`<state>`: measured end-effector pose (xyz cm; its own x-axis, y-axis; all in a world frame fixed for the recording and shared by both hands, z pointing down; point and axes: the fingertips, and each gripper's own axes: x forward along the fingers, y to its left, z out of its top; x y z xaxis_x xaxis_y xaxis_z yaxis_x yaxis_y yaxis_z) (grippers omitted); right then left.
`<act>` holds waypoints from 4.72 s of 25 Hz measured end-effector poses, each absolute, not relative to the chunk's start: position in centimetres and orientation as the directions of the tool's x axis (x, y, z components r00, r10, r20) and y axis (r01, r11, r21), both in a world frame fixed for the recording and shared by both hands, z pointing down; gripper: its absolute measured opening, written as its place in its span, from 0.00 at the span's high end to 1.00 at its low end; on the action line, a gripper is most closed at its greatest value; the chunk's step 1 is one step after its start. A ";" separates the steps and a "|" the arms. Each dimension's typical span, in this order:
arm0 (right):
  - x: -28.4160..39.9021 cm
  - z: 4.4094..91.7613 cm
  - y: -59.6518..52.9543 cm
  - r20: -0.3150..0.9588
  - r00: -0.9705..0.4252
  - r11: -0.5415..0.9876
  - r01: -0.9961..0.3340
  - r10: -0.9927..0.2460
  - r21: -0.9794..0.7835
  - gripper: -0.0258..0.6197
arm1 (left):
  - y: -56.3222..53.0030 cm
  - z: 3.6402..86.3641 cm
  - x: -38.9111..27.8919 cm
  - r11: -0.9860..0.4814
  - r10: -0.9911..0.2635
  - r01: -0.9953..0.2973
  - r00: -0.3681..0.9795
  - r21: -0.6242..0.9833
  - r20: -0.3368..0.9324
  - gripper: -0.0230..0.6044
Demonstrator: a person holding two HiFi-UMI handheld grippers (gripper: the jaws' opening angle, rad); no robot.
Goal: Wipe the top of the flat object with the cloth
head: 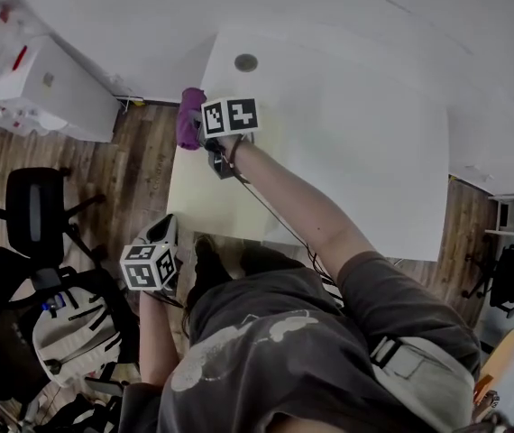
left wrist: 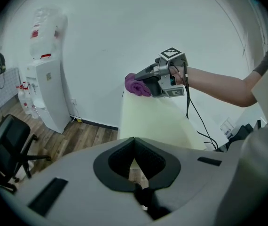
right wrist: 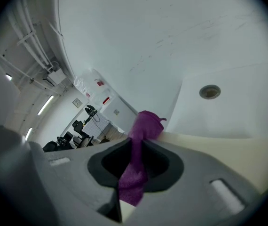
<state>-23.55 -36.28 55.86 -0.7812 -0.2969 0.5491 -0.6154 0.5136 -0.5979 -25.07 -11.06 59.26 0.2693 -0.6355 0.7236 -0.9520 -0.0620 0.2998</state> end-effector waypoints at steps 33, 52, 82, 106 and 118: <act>-9.1 56.2 -37.2 0.669 -0.513 0.320 -0.858 -0.538 -0.401 0.86 | -10.4 58.7 -24.6 -0.295 -0.520 -0.884 0.467 0.363 0.716 0.97; -0.8 56.5 -36.9 0.702 -0.392 0.209 -0.918 -0.594 -0.336 0.86 | -10.3 58.7 -24.4 -0.335 -0.490 -0.860 0.507 0.384 0.709 0.97; -11.4 48.9 -30.2 0.526 -0.627 0.424 -0.778 -0.575 -0.463 0.86 | -10.0 58.7 -24.7 -0.382 -0.470 -0.829 0.554 0.407 0.687 0.97; -23.9 55.3 -26.5 0.617 -0.675 0.474 -0.732 -0.404 -0.490 0.86 | -10.2 58.7 -25.0 -0.422 -0.438 -0.790 0.607 0.444 0.664 0.97; -22.5 55.8 -26.4 0.626 -0.662 0.466 -0.743 -0.413 -0.480 0.86 | -10.2 58.7 -25.0 -0.430 -0.409 -0.782 0.614 0.451 0.674 0.97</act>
<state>-22.51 -26.39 55.78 -0.6622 -0.4125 0.6255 -0.7434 0.4660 -0.4797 -24.99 -10.17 58.65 0.6144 -0.4094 0.6745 -0.7819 -0.4302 0.4511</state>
